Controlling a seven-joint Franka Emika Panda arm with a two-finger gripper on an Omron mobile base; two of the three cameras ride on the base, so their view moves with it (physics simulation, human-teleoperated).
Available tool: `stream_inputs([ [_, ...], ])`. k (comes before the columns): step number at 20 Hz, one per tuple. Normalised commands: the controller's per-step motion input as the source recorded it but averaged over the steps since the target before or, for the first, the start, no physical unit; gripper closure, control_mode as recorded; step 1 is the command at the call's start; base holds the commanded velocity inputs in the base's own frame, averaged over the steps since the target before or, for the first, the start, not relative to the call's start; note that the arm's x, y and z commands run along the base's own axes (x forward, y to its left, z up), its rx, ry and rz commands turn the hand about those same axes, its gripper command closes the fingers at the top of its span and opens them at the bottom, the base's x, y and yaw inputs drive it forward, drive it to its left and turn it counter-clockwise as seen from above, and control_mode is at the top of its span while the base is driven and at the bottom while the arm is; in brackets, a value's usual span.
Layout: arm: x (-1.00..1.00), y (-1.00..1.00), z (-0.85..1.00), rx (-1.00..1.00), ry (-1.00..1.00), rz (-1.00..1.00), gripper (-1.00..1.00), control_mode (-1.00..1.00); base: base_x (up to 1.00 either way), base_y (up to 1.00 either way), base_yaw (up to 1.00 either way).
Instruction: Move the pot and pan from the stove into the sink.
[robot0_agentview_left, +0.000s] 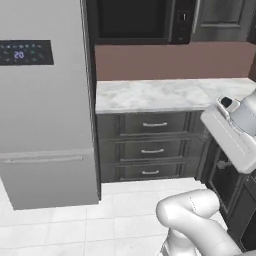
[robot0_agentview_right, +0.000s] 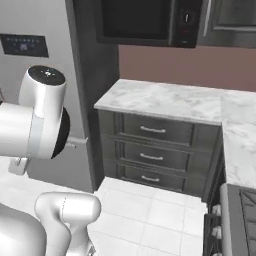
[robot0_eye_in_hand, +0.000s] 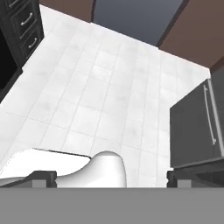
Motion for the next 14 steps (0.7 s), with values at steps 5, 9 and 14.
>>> stream_inputs([
  [5, 0.00, 0.00, 0.00, 0.00, 0.00, 0.00, -1.00, 1.00, 0.02, -0.15, -0.40],
  [9, 0.00, 0.00, 0.00, 0.00, 0.00, 0.00, -1.00, 1.00, 0.03, -0.15, -0.41],
  [14, 0.00, 0.00, 0.00, 0.00, 0.00, 0.00, -1.00, 1.00, 0.04, -0.12, -0.42],
])
